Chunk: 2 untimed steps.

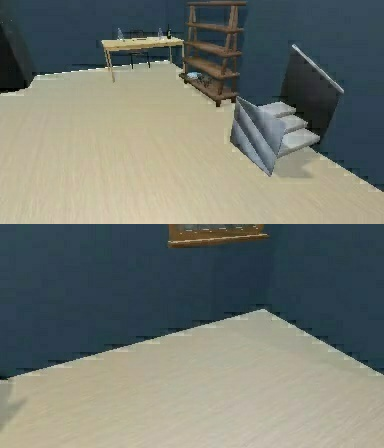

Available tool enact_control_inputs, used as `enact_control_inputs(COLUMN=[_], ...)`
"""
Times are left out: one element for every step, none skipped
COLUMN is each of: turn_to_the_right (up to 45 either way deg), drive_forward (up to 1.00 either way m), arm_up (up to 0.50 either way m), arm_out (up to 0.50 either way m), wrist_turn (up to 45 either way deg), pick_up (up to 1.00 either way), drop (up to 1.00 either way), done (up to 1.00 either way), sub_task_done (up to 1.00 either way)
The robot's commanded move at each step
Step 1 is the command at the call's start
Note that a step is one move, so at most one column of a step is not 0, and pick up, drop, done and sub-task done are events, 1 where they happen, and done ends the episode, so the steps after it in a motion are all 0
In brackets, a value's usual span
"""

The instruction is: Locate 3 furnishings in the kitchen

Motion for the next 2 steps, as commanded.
enact_control_inputs(turn_to_the_right=[0.0, 0.0], drive_forward=[1.00, 0.95], arm_up=[0.00, 0.00], arm_out=[0.00, 0.00], wrist_turn=[0.0, 0.0], pick_up=[0.00, 0.00], drop=[0.00, 0.00], done=[0.00, 0.00], sub_task_done=[0.00, 0.00])
